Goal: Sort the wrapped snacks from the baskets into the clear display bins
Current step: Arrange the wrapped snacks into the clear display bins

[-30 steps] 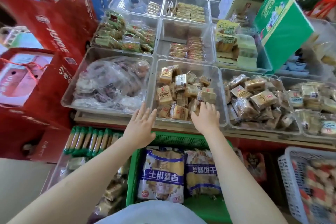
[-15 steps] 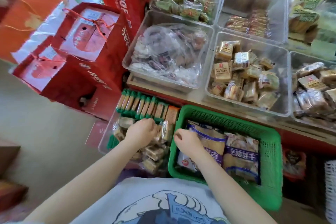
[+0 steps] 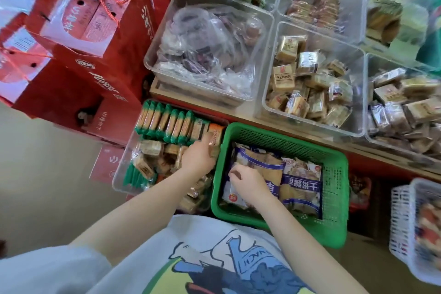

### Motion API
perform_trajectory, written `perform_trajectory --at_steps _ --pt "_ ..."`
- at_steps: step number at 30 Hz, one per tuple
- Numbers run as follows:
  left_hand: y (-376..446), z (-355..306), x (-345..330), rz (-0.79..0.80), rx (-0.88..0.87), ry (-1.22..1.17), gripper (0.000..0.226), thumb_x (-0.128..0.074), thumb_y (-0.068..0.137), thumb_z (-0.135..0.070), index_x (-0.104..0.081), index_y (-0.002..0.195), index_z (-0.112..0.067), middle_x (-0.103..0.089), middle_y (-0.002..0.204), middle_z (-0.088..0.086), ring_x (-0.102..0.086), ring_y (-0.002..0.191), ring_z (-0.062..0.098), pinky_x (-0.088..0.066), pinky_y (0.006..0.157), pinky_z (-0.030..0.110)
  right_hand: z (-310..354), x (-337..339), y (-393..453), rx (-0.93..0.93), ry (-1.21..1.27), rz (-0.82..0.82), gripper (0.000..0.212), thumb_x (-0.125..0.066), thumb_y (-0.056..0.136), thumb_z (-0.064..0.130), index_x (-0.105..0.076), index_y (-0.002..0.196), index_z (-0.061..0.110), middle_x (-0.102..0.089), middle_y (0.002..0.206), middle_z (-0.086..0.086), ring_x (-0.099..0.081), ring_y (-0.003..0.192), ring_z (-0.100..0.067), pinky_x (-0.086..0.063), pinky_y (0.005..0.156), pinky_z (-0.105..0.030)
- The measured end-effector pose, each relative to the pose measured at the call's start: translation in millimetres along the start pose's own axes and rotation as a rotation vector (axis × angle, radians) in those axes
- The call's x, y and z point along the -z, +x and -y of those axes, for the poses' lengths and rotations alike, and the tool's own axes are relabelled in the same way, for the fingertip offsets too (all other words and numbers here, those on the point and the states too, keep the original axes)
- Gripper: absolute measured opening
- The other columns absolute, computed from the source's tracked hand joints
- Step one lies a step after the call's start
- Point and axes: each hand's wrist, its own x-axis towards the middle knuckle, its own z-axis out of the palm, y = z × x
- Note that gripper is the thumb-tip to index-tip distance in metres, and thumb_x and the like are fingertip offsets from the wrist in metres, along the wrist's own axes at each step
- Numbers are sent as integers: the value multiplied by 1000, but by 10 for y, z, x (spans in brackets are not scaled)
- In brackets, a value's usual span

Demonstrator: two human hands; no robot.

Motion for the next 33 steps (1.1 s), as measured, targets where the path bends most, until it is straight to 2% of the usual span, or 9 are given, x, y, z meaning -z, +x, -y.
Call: perform_trajectory --at_steps 3,7,10,12,17,20,25,30,33 --pt "-104 -23 259 -15 43 -291 78 -71 82 -20 -29 146 -36 -62 108 -1 -65 80 19 -57 61 34 86 102 44 -15 183 -44 22 -49 102 24 -64 118 19 -65 109 3 -59 91 -13 -47 70 -28" --pt "-230 -114 649 39 47 -680 67 -78 82 -21 -44 140 -31 -65 118 -2 -67 95 13 -52 68 20 317 349 96 -51 672 49 18 -55 101 29 -57 117 22 -67 113 -4 -70 92 -19 -59 84 -40" --pt "-259 -258 792 55 -21 -798 60 -77 85 -19 -48 136 -31 -68 107 -5 -71 86 7 -54 65 17 478 534 45 46 797 112 18 -61 98 23 -58 115 19 -73 104 -9 -73 84 -23 -59 78 -41" --pt "-241 -330 822 32 -38 -809 57 -74 88 -22 -48 138 -30 -71 104 -7 -71 85 5 -58 69 23 519 690 24 80 785 -2 14 -63 97 21 -61 110 16 -73 97 -12 -69 72 -20 -59 71 -39" --pt "-119 -233 814 -25 55 -572 43 -64 92 -36 -51 133 -34 -65 114 -6 -68 92 16 -56 66 29 308 1326 252 125 477 -704 18 -60 96 36 -56 105 21 -59 88 2 -58 75 -17 -49 60 -33" --pt "-63 -119 731 8 105 -489 39 -61 94 -34 -55 133 -26 -63 115 -3 -68 92 15 -57 68 32 114 1743 544 74 102 -1023 41 -55 98 26 -48 137 18 -56 123 -11 -58 100 -23 -52 70 -30" --pt "-15 68 517 73 213 -248 37 -58 95 -33 -55 130 -23 -62 94 -8 -64 69 14 -51 58 28 -179 1915 867 -207 -236 -559 63 -43 100 46 -27 155 20 -39 148 -20 -34 137 -38 -35 109 -54" --pt "73 243 186 175 181 112 41 -51 96 -39 -52 130 -15 -64 114 5 -63 92 24 -54 70 36 -30 1406 547 77 -168 -969 37 -51 94 20 -60 128 9 -50 134 -19 -44 126 -36 -35 104 -52" --pt "79 221 -39 135 141 247 48 -59 93 -45 -45 129 -17 -61 112 10 -63 93 28 -45 58 34 51 848 365 307 -197 -876 26 -60 88 12 -67 113 8 -55 124 -17 -49 121 -33 -37 99 -49"
